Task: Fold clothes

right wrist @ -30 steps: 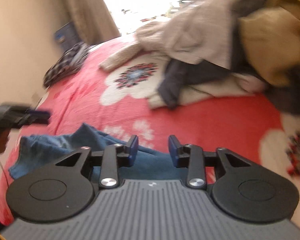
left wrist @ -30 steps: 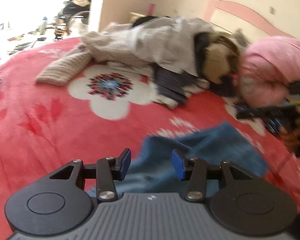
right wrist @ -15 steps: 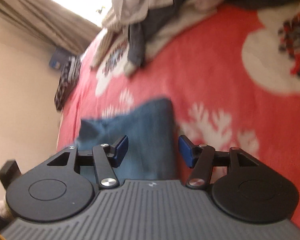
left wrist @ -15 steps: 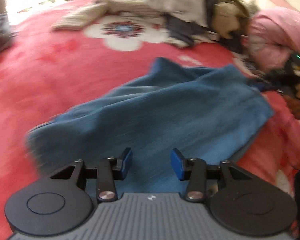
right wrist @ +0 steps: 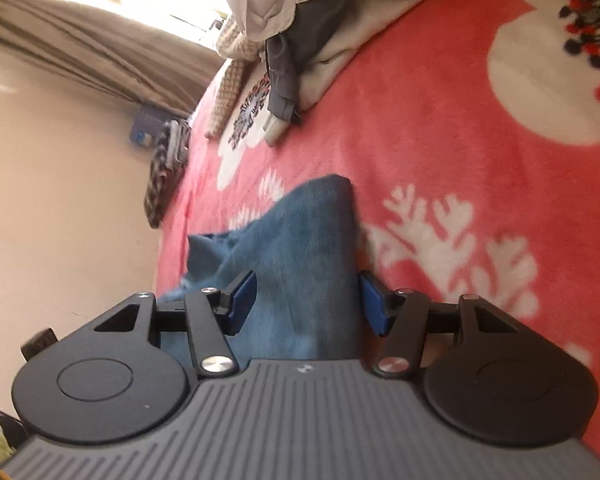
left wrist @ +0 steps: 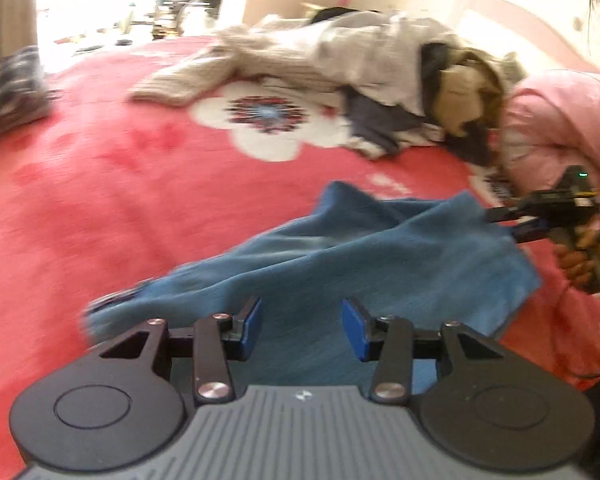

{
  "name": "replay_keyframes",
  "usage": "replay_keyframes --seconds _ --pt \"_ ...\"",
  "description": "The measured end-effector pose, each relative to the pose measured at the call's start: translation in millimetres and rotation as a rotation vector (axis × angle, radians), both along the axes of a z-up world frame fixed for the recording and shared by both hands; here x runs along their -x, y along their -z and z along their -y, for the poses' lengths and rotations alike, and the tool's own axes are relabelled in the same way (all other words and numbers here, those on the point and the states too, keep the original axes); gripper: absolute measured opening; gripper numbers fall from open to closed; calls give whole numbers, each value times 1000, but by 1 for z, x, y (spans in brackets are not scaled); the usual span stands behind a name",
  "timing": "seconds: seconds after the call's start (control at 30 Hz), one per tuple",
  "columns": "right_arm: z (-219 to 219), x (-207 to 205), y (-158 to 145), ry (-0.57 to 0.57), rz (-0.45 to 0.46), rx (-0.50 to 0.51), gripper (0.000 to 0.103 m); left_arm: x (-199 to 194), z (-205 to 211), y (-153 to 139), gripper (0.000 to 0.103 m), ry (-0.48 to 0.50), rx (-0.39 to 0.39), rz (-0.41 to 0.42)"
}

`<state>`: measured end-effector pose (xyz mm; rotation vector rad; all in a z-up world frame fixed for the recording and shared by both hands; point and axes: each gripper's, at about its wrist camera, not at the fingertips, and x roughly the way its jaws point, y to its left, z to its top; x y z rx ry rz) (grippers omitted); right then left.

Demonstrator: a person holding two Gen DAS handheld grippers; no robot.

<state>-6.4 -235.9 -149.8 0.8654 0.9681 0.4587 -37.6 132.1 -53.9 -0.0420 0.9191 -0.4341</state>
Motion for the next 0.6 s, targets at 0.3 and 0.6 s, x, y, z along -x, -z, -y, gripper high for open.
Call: replay_keyframes --seconds 0.3,0.6 --pt "-6 11 2 -96 6 -21 55 -11 26 35 45 65 -52 -4" --pt "-8 9 0 -129 40 -10 26 -9 30 36 45 80 -74 11"
